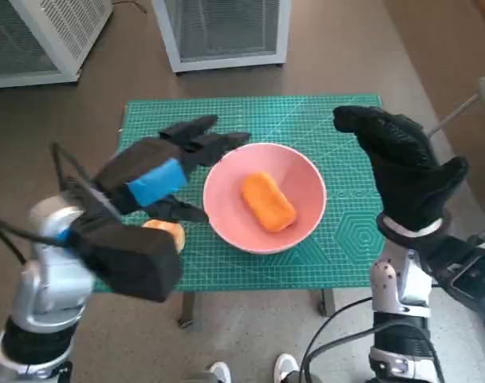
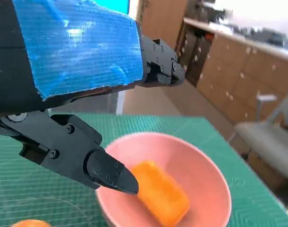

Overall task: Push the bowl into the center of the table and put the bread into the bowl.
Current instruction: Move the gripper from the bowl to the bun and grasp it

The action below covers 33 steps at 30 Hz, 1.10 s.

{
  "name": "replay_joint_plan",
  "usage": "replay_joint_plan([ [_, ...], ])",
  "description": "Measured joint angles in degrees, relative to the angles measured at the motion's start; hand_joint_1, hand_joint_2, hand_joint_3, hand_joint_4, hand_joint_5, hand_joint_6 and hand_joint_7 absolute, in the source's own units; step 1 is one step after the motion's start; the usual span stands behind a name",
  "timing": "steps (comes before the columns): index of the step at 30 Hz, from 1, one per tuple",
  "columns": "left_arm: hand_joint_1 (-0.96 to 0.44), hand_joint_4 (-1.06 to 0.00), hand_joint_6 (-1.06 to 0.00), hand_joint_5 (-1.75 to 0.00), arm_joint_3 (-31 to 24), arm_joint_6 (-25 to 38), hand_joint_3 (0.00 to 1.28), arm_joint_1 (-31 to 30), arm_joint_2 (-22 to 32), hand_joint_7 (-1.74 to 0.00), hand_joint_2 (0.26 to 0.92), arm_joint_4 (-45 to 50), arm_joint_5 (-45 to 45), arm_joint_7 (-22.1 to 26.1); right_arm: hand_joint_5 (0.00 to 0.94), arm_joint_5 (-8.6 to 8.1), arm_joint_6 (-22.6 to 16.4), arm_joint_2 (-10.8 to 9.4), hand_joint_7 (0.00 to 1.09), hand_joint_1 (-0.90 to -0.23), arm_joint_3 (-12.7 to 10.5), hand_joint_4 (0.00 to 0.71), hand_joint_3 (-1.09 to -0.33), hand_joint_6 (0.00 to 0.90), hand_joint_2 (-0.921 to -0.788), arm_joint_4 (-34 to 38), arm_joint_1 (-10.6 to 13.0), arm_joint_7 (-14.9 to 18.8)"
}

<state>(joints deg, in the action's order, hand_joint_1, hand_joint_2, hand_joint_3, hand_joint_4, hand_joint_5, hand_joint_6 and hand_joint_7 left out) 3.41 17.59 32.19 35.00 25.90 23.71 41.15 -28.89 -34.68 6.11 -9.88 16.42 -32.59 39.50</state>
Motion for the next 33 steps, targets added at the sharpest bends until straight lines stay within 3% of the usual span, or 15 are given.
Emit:
replay_joint_plan([
  [9, -0.15, -0.1, -0.28, -0.01, -5.4, 6.6, 0.0, -5.3, 4.1, -0.1, 0.744, 8.4, 0.6, 0.5, 0.006, -0.15, 0.4, -0.1, 0.54, -0.544, 0.3, 0.435, -0.504, 0.162, -0.921, -0.3, 0.1, 0.0],
  [17, -0.1, -0.11, -0.31, -0.01, -7.9, 8.8, 0.0, -12.0, 5.7, -0.08, 0.734, 9.1, 0.7, 0.1, 0.006, -0.26, 1.3, -0.2, 0.54, -0.542, 0.4, 0.437, -0.5, 0.165, -0.921, -0.6, 0.1, 0.0],
  [25, -0.12, -0.12, -0.32, 0.0, -7.6, 9.7, 0.0, -15.7, 6.9, -0.05, 0.731, 8.7, 1.0, -0.2, 0.008, -0.34, 2.1, -0.5, 0.55, -0.548, 0.5, 0.441, -0.499, 0.163, -0.921, -0.7, 0.1, 0.0],
  [33, -0.16, -0.11, -0.33, 0.0, -3.9, 11.1, 0.0, -18.0, 7.0, -0.03, 0.735, 6.6, 2.4, -0.8, 0.007, -0.39, 3.0, -0.6, 0.56, -0.549, 0.6, 0.441, -0.502, 0.157, -0.921, -1.1, 0.1, 0.0],
])
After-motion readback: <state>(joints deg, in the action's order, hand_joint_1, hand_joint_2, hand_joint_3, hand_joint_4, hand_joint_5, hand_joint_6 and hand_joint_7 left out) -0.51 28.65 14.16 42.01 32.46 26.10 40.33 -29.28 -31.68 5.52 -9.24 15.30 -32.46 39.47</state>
